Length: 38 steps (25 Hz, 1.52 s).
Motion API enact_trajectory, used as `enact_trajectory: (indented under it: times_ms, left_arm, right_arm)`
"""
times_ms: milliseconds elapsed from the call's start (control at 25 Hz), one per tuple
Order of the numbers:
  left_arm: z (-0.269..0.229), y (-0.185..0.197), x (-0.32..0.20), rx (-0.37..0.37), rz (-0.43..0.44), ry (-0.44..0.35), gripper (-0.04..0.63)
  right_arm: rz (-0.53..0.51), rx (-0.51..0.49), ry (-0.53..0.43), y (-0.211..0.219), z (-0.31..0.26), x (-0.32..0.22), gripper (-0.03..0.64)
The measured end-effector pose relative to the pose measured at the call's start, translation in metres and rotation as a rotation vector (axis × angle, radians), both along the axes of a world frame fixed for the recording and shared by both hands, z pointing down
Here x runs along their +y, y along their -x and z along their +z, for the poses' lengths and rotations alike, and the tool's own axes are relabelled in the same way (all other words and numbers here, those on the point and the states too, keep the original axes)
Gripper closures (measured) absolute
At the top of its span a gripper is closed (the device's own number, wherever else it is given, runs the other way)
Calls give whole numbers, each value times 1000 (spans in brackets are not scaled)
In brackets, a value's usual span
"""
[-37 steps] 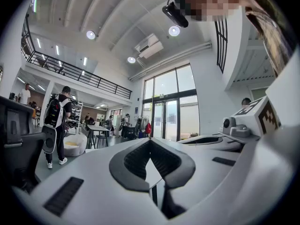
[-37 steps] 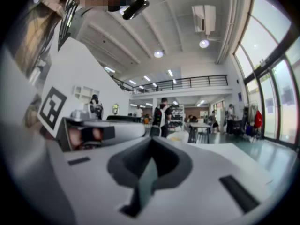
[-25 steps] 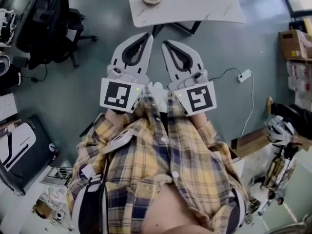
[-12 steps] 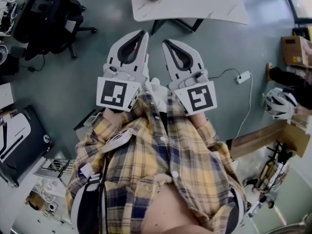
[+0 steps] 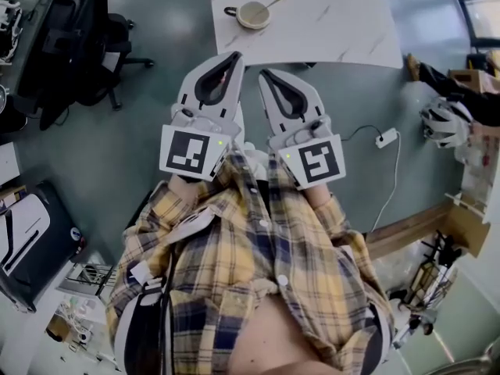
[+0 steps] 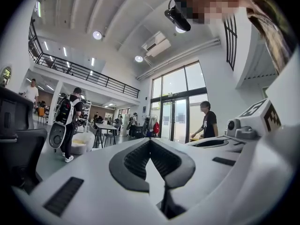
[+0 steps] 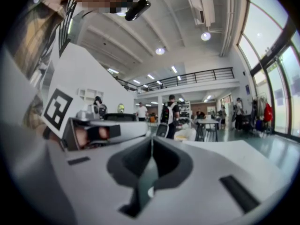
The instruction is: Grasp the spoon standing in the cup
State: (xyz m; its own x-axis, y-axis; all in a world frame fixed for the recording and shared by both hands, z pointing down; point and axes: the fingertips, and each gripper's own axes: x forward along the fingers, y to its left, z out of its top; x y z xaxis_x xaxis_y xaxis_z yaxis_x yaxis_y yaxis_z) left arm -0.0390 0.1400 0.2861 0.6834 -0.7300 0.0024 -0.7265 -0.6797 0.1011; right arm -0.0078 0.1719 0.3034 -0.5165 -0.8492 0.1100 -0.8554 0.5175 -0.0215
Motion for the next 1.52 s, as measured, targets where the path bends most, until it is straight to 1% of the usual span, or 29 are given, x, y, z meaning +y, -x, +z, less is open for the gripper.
enact_trajectory:
  times_ms: [200, 520, 760, 920, 1000, 1160, 1280, 1440, 1520]
  left_arm:
    - [-5, -2, -58, -4, 19, 2, 580]
    - [-9, 6, -133, -11, 51, 5, 579]
    - [-1, 2, -173, -26, 96, 22, 580]
    - [6, -2, -184, -37, 116, 42, 580]
    - [10, -6, -188, -46, 121, 54, 579]
    - [13, -17, -199, -47, 104, 68, 579]
    - [15, -26, -207, -57, 79, 69, 579]
    - [17, -34, -222, -66, -16, 67, 579]
    - [15, -39, -228, -68, -46, 65, 580]
  right_arm:
    - [2, -2, 10, 1, -3, -59, 583]
    - [47, -8, 14, 3, -7, -136, 584]
    - [103, -10, 31, -4, -5, -175, 583]
    - [152, 8, 84, -14, 4, -188, 583]
    - [164, 9, 96, -21, 6, -193, 583]
    - [135, -9, 85, -32, 7, -203, 583]
    - [105, -13, 97, -43, 12, -212, 583]
    - [11, -16, 101, -55, 14, -231, 583]
    - [-22, -16, 99, -61, 12, -240, 583]
